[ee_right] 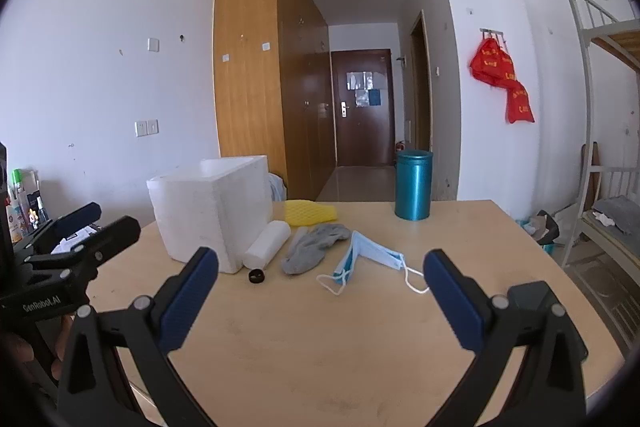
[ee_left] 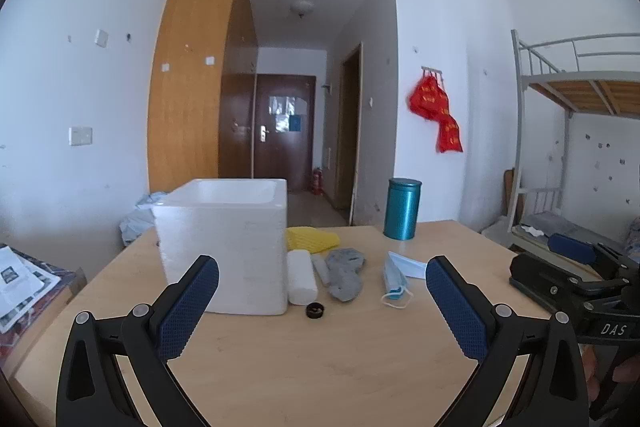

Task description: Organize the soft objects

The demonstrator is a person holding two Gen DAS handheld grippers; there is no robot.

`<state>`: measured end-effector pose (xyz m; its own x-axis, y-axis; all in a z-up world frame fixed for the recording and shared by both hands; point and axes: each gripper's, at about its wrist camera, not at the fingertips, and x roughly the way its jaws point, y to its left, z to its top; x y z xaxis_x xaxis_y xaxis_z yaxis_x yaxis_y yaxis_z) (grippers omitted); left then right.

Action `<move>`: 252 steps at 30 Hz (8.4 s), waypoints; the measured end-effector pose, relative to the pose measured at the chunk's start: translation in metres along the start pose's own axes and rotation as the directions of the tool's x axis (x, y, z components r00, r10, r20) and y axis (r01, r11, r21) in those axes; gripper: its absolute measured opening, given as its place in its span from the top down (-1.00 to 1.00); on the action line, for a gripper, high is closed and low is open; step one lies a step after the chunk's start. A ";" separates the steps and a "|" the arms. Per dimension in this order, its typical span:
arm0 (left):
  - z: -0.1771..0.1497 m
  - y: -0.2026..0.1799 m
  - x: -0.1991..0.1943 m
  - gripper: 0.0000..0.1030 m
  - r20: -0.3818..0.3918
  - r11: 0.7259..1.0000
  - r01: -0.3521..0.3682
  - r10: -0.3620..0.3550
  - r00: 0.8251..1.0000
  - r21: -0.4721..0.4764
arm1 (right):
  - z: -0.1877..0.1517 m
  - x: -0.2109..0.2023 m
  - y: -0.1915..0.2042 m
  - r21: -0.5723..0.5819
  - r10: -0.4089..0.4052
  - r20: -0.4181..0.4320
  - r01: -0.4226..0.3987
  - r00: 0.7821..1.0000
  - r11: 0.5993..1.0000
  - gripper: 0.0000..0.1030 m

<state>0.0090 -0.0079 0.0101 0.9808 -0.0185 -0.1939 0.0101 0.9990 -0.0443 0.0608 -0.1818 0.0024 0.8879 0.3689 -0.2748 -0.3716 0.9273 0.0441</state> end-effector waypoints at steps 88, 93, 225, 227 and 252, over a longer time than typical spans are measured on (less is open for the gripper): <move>-0.043 -0.024 0.304 -0.56 -0.628 0.986 0.150 -0.159 0.761 -0.069 | 0.001 0.189 -0.104 0.036 0.014 -0.484 0.004 0.875 0.999 -0.99; -0.047 -0.024 0.309 -0.49 -0.633 0.988 0.142 -0.144 0.760 -0.054 | -0.004 0.207 -0.104 0.006 0.002 -0.513 0.002 0.859 1.000 -0.97; 0.015 0.039 0.077 0.88 -0.325 0.996 0.055 -0.075 0.943 -0.069 | 0.019 0.098 0.000 -0.038 0.152 -0.385 -0.180 0.910 0.983 0.81; 0.018 0.048 0.069 0.88 -0.315 0.997 0.031 -0.051 0.948 -0.069 | 0.022 0.098 0.014 -0.045 0.179 -0.378 -0.212 0.908 0.976 0.81; 0.065 0.105 0.037 0.88 -0.179 0.988 -0.117 0.098 0.979 -0.098 | 0.068 0.123 0.068 -0.118 0.285 -0.321 -0.337 0.903 0.934 0.81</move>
<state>0.0596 0.0991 0.0623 0.9263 0.0724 -0.3698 -0.1238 0.9854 -0.1171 0.1630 -0.0690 0.0366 0.6093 0.5773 -0.5436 -0.6779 0.7348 0.0205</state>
